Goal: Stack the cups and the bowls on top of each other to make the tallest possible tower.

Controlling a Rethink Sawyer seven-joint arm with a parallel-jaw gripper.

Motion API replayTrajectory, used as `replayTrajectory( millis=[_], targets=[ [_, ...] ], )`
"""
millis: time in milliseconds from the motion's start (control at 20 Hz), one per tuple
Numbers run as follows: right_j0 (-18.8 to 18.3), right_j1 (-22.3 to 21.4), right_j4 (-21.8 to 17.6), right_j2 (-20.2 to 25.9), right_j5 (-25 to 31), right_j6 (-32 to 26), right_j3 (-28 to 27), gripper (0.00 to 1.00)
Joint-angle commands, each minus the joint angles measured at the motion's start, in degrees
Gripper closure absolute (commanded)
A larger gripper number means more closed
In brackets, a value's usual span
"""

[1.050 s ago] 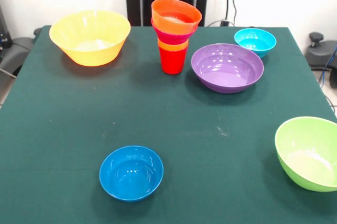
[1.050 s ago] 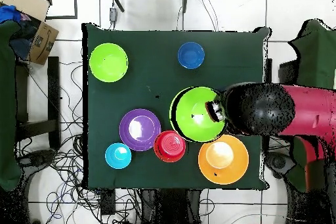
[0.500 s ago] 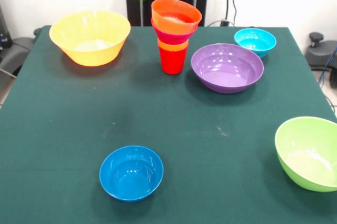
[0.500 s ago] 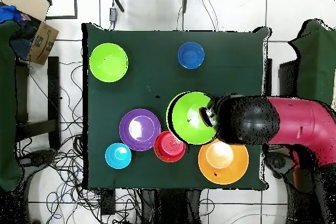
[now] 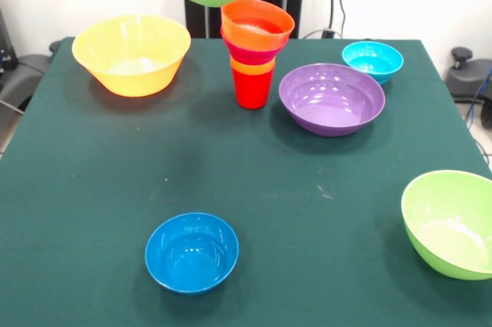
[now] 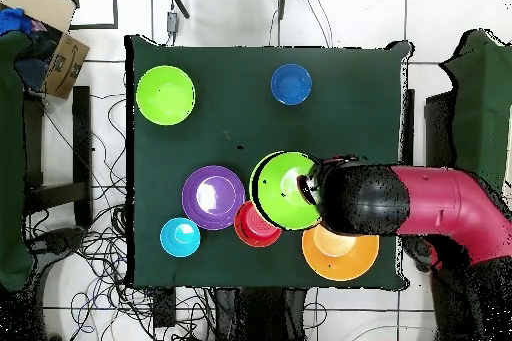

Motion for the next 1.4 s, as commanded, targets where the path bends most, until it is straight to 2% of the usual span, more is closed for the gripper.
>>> replayTrajectory(
  millis=[50, 500, 1200, 1400],
  targets=[
    [0.25, -1.41, -0.71, -3.15, -6.21, 5.21, 9.15, 1.0],
    [0.46, -2.65, -0.39, -4.12, -9.46, 6.17, 12.86, 1.0],
    [3.43, -1.66, -1.13, -7.81, -16.76, 10.28, 17.67, 1.0],
    [4.23, -2.89, -1.06, -8.45, -17.92, 10.51, 18.72, 1.0]
  ],
)
